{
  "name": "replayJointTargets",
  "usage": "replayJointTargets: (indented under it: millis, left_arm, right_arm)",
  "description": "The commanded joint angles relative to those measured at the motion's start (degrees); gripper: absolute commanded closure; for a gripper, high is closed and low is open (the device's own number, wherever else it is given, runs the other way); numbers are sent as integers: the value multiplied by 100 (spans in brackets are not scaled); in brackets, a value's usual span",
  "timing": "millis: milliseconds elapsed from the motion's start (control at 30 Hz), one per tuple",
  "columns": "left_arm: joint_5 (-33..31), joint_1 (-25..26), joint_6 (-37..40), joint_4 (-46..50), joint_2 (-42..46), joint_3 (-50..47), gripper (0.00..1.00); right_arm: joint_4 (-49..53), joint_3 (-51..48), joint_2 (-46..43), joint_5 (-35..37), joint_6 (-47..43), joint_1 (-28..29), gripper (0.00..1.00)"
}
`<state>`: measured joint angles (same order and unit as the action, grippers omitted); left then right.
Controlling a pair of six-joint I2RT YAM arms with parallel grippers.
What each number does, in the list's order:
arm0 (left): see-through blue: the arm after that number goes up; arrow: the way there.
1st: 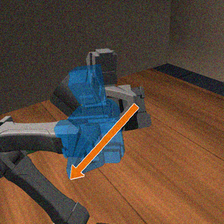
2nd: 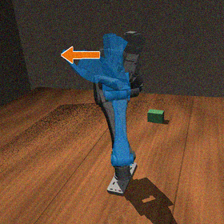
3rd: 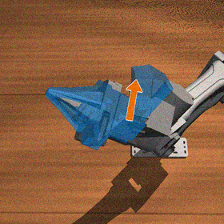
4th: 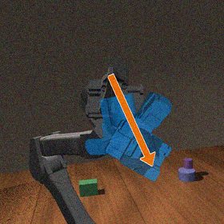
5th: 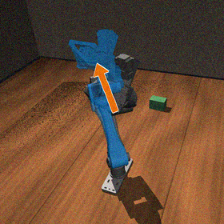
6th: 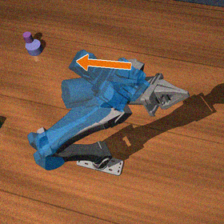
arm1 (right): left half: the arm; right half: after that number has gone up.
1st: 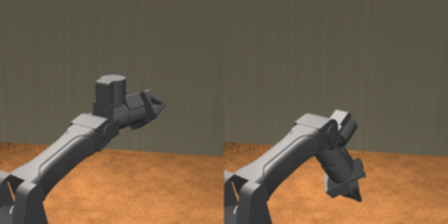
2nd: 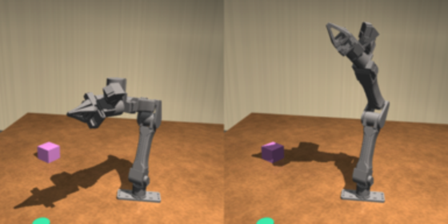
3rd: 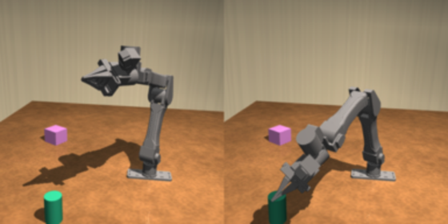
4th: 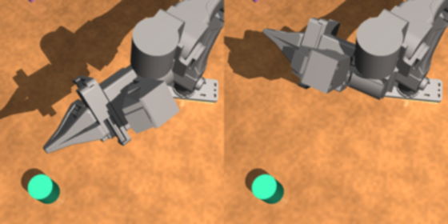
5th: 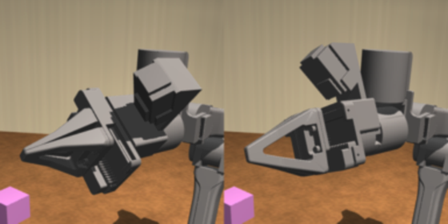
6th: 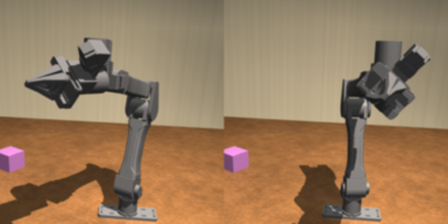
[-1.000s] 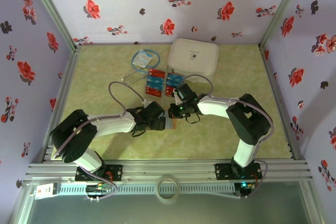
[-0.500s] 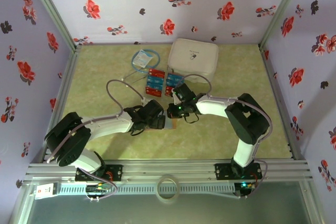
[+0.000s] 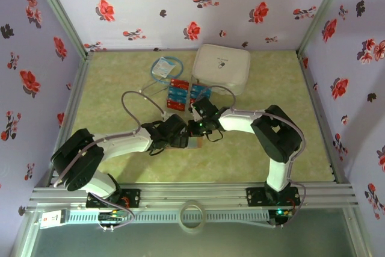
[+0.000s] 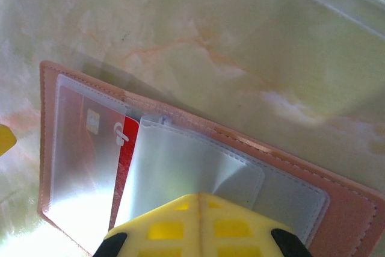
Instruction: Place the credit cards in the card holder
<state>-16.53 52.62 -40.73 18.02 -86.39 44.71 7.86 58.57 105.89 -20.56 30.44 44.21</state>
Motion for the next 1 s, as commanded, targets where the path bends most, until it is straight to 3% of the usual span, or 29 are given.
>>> replayJointTargets:
  millis: [0, 333, 400, 533, 633, 967]
  left_arm:
    - [-121, -24, 155, -68, 58, -91, 0]
    - [-167, -25, 27, -306, -135, -391, 0]
    - [-185, -25, 1, -342, -124, -452, 0]
    - [-197, -30, -44, -378, -115, -527, 0]
    - [-202, -23, -68, -421, -120, -568, 0]
    - [-209, -28, -85, -488, -107, -628, 0]
  right_arm:
    - [119, 129, 109, 38, -46, 86, 100]
    - [198, 181, -8, 38, -32, 87, 99]
    - [233, 199, -88, 52, -30, 65, 95]
    - [260, 151, -410, 141, 34, -37, 73]
    - [254, 46, -639, 200, 81, -120, 65]
    - [-80, -256, -572, 80, 371, -160, 61]
